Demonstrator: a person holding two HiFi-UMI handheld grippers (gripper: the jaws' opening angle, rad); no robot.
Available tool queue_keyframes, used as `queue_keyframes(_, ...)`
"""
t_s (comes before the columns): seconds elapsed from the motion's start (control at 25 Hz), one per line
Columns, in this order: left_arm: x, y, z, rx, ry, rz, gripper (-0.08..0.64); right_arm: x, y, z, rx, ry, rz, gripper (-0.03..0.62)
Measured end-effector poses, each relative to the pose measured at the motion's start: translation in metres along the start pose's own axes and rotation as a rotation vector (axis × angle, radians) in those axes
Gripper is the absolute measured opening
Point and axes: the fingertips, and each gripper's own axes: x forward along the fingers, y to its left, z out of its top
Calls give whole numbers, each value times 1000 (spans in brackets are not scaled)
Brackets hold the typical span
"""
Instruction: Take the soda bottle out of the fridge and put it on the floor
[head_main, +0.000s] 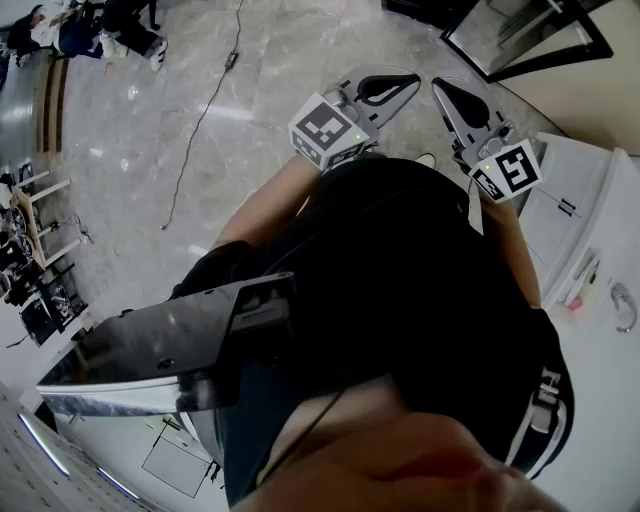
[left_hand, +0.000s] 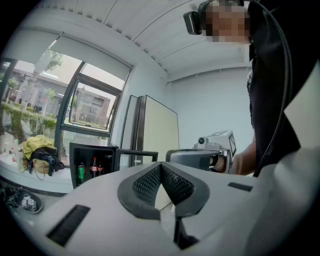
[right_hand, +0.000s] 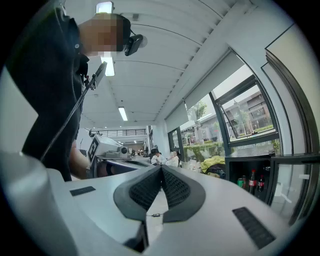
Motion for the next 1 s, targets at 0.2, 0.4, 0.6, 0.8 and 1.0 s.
queue_keyframes(0.2, -5, -2, 4, 22, -16, 4, 0, 2, 2, 1, 0, -3, -2, 14)
queue_keyframes(0.4, -8, -1, 0, 17, -20, 9, 0, 1, 2, -1, 7, -12, -13, 14)
queue_keyframes(0.6, -12, 5, -2, -5, -33, 26, 0, 1, 3, -2, 15, -20, -9, 14)
queue_keyframes(0.8, -18, 8, -4, 1, -32, 27, 0, 5, 10, -7, 17, -23, 4, 14)
queue_keyframes(1.0, -27, 14, -3, 21, -33, 14, 0, 18, 8, -8, 74, -36, -25, 14)
